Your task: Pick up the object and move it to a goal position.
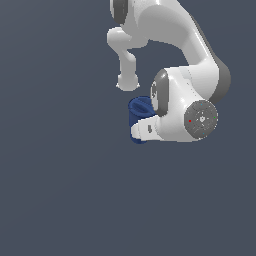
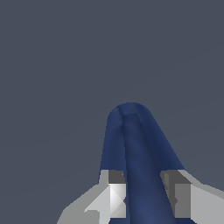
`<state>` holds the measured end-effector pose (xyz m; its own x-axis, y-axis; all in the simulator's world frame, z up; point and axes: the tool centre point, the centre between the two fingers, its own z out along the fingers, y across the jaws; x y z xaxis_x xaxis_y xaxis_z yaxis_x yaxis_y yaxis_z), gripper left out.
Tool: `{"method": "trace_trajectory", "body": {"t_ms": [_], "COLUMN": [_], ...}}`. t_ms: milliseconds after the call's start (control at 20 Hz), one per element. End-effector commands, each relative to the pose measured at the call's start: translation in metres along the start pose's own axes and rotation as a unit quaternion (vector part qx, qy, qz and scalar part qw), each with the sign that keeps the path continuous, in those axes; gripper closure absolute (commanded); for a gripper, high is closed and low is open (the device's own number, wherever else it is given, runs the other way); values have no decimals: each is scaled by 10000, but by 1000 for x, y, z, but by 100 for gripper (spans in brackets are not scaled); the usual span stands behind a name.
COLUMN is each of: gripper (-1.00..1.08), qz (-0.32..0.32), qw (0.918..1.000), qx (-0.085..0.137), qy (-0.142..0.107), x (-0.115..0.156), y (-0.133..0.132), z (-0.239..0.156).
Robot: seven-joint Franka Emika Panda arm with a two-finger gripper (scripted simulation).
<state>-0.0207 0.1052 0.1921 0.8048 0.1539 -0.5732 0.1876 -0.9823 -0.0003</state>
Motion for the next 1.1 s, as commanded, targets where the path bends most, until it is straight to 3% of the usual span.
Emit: {"method": "trace_trajectory", "body": {"t_ms": [0,600,1050], "gripper": [108,108,108], "qz": [-1,-43,-330], "qw": [10000,9999,9969], "qx": [0,-9,-68], "qy": [-1,95,710], "x": [0,-2,-16], "y": [0,0,3], "z": [0,-5,-40]}}
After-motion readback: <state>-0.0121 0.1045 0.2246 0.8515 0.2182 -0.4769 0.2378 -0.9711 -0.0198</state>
